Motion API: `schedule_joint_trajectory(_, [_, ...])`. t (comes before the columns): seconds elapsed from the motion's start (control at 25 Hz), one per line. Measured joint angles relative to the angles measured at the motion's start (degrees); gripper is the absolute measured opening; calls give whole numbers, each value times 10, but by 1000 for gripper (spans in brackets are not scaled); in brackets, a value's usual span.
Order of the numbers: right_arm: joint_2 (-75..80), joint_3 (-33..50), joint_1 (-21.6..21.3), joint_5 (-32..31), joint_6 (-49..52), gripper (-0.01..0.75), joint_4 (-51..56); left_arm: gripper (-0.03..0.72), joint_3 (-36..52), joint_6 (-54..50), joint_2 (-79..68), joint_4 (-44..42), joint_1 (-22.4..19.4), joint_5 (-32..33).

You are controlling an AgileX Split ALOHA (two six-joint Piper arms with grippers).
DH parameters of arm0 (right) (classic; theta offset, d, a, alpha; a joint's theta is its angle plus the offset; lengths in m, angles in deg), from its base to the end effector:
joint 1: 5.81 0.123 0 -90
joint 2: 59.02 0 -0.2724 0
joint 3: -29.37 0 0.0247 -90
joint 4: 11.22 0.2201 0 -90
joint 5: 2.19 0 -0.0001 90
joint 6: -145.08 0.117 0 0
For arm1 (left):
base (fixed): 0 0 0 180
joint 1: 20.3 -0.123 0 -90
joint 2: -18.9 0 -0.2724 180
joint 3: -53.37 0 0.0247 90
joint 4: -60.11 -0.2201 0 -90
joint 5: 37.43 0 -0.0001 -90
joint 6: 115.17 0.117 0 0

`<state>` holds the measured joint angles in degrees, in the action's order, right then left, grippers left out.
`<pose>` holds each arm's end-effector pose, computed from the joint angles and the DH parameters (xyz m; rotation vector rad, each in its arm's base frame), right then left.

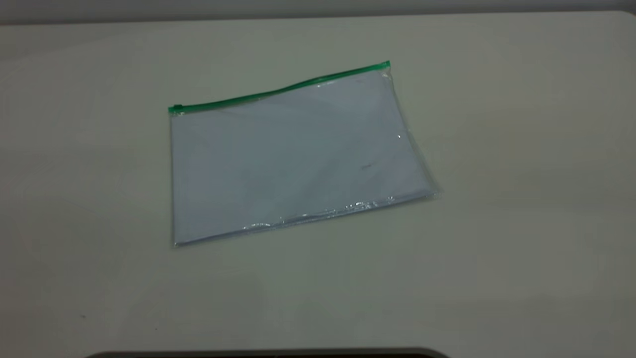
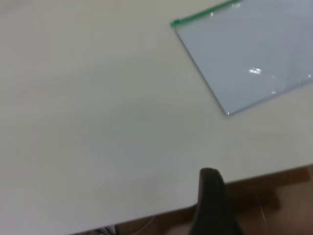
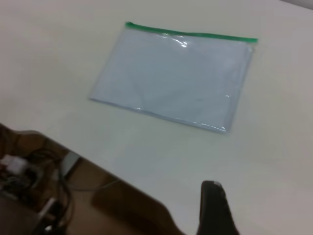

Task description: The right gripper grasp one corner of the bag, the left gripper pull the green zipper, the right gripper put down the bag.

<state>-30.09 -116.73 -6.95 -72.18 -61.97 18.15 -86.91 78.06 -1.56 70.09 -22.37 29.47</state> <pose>0.0265 0.0534 0.3102 -0.5326 2.1398 0.3758 0.0166 -0.0181 0.2799 0.2268 2.1920 -0.0666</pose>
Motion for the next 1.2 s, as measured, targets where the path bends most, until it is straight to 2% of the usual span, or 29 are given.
schedule_joint_trajectory(0.32, [-118, 95, 0, 20, 10, 526, -56, 575, 71, 1, 2, 1, 0, 0])
schedule_joint_trajectory(0.6, [-185, 139, 0, 33, 87, 525, -158, 575, 82, 1, 2, 1, 0, -5])
schedule_joint_trajectory(0.8, [-217, 152, 0, 40, 110, 525, -197, 575, 90, 1, 2, 1, 0, -13])
schedule_joint_trajectory(1.2, [-217, 152, 0, 46, 124, 524, -206, 575, 90, 0, 2, 1, 0, -15])
